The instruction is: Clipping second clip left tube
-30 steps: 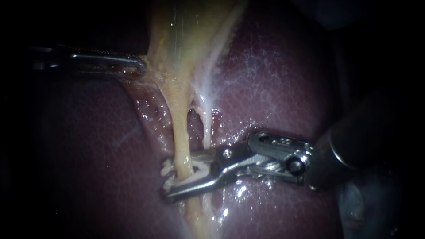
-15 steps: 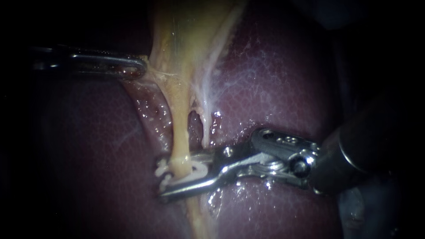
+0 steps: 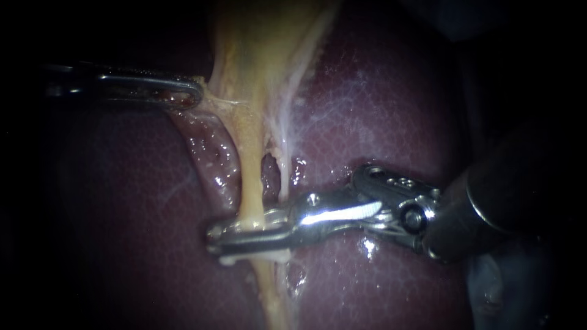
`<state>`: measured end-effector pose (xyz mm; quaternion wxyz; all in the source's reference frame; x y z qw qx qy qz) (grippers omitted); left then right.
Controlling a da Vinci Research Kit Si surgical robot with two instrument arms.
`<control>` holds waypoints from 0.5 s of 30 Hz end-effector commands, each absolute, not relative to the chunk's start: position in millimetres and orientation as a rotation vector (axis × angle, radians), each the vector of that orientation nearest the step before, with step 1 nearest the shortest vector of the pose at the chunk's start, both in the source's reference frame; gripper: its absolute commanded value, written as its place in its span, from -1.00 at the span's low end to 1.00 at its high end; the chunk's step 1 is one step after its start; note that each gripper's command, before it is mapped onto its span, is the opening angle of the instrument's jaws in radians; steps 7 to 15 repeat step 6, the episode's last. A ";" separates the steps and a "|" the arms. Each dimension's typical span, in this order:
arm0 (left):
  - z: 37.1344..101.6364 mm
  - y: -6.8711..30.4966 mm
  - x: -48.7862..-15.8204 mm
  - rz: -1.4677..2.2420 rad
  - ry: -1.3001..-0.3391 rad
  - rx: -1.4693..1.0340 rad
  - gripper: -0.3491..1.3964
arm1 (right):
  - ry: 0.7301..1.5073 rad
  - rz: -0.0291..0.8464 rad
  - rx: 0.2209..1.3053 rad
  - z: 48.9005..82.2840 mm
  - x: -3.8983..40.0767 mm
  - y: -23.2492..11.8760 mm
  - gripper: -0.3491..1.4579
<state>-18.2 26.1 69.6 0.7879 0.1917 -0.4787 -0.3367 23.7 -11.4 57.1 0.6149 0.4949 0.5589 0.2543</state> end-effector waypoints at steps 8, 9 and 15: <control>69.6 26.1 -18.2 -0.725 -1.031 0.413 -1.00 | 1.288 0.586 1.139 58.0 23.5 -11.2 -1.00; 69.6 26.1 -18.2 -0.725 -1.031 0.413 -1.00 | 1.288 0.586 1.139 58.0 23.5 -11.2 -1.00; 69.6 26.1 -18.2 -0.725 -1.031 0.413 -1.00 | 1.288 0.586 1.139 58.0 23.5 -11.2 -1.00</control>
